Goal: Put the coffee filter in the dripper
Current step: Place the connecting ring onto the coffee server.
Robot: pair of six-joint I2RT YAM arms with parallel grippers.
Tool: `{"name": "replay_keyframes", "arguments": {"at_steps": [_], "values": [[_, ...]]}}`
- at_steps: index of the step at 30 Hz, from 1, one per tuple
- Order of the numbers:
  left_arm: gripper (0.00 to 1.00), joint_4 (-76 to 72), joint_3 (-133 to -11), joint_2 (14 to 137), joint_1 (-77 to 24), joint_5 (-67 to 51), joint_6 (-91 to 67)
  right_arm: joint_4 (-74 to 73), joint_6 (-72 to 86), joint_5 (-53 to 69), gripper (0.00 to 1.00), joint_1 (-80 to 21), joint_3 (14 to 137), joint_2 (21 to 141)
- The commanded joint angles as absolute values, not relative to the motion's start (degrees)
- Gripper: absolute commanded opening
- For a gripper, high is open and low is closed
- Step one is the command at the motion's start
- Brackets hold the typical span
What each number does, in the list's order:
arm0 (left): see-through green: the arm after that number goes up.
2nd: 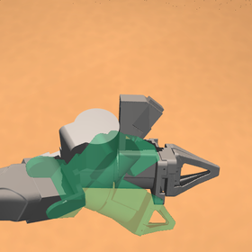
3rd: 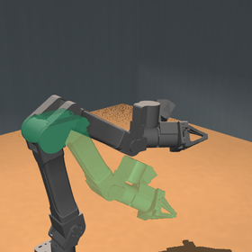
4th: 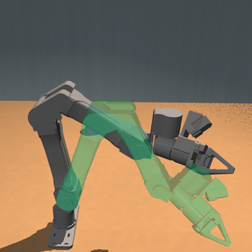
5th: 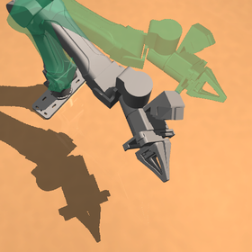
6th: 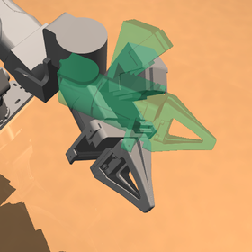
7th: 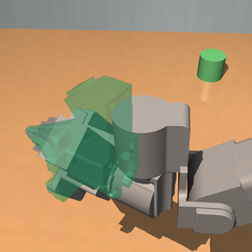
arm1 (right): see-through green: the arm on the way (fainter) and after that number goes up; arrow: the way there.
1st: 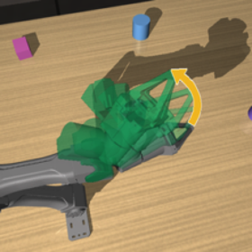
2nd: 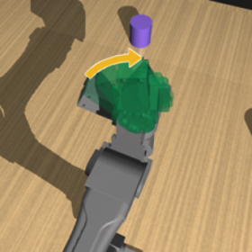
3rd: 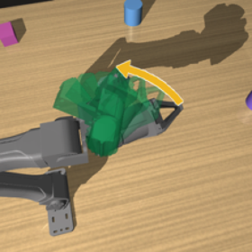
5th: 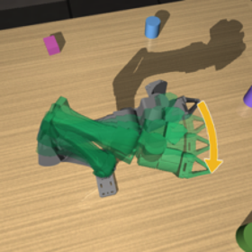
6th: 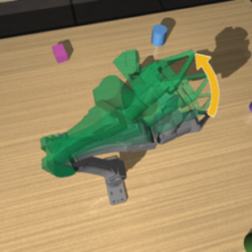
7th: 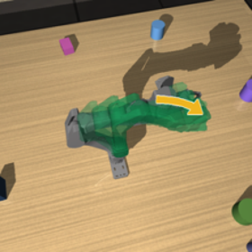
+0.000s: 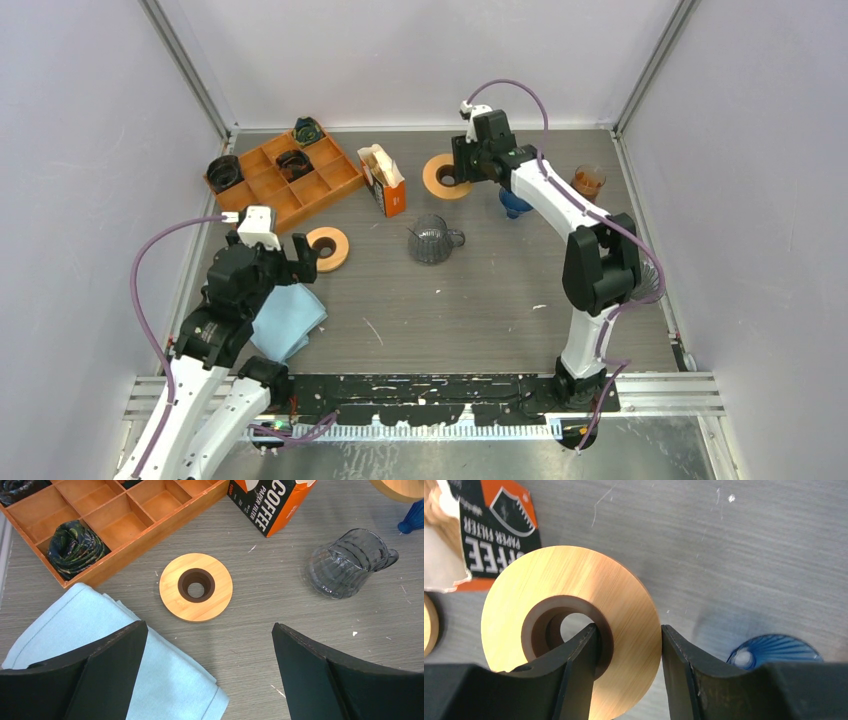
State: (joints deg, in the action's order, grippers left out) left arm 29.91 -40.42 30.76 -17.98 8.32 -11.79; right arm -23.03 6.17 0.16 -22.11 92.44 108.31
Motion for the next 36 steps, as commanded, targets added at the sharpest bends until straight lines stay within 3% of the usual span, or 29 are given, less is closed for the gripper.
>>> {"name": "replay_keyframes", "arguments": {"at_steps": [1,14,36], "values": [[0.99,28.65,-42.28,29.89,-17.74,7.67,-12.1,-25.41,6.04,2.56,0.29,-23.85,90.14,100.85],[0.99,28.65,-42.21,29.44,-17.71,7.14,-12.07,-28.78,6.21,3.06,0.31,-29.4,81.98,93.87],[0.99,28.79,-42.01,29.23,-17.68,7.16,-11.97,-24.6,6.72,1.85,0.35,-32.63,82.63,101.45]]}}
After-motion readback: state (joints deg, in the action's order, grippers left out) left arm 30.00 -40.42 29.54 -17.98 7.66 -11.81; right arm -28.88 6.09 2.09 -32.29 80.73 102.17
